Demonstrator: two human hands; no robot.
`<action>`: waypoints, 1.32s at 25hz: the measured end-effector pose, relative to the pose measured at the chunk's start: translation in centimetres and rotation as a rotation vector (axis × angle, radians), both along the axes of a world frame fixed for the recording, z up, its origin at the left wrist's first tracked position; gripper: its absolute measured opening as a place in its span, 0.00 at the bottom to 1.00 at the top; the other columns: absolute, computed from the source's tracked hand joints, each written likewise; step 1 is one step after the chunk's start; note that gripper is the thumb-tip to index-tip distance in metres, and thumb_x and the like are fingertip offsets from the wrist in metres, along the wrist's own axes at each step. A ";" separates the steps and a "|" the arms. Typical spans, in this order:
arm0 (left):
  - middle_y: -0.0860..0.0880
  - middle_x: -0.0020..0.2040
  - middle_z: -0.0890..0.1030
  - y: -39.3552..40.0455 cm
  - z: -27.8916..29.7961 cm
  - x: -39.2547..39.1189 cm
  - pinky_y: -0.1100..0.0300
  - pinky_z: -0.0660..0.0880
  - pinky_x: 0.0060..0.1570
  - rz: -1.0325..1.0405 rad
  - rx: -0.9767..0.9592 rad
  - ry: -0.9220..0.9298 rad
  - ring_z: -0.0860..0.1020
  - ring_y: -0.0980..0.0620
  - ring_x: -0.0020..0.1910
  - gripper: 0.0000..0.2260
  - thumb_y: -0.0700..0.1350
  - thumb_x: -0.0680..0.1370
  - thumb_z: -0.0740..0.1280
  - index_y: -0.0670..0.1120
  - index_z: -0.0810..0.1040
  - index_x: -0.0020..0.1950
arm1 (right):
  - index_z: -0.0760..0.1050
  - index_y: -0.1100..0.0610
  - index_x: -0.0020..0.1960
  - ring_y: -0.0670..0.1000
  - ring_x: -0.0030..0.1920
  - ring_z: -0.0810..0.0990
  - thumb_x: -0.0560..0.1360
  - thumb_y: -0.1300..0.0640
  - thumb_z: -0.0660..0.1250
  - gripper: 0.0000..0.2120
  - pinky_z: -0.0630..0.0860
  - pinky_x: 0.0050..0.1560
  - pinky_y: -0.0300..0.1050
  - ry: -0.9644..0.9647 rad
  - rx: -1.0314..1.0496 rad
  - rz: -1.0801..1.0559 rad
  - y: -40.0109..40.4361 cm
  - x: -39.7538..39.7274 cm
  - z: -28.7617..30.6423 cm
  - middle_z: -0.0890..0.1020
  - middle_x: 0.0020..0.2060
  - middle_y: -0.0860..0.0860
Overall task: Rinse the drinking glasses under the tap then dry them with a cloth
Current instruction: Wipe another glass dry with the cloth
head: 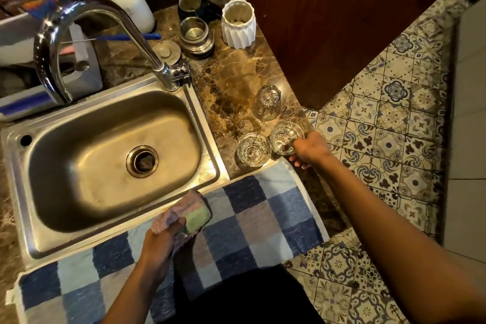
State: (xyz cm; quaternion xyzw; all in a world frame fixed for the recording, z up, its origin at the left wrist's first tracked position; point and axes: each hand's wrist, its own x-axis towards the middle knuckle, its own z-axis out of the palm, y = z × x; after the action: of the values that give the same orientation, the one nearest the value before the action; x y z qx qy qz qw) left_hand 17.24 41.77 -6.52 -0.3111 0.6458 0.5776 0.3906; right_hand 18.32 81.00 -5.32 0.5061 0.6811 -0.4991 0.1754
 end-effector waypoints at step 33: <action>0.42 0.50 0.87 -3.7 14.6 -5.3 0.55 0.82 0.35 0.444 0.439 0.239 0.86 0.45 0.45 0.13 0.41 0.73 0.66 0.45 0.81 0.57 | 0.74 0.57 0.64 0.54 0.50 0.87 0.77 0.55 0.71 0.17 0.84 0.46 0.46 0.587 -0.301 0.409 -13.1 -8.3 16.3 0.86 0.51 0.56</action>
State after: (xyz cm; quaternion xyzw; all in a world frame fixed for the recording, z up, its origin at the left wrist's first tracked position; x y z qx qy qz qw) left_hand 11.91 38.07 8.09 -0.2826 0.4638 0.8063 0.2344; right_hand 10.03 67.90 11.01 0.1642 0.7084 -0.6718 0.1410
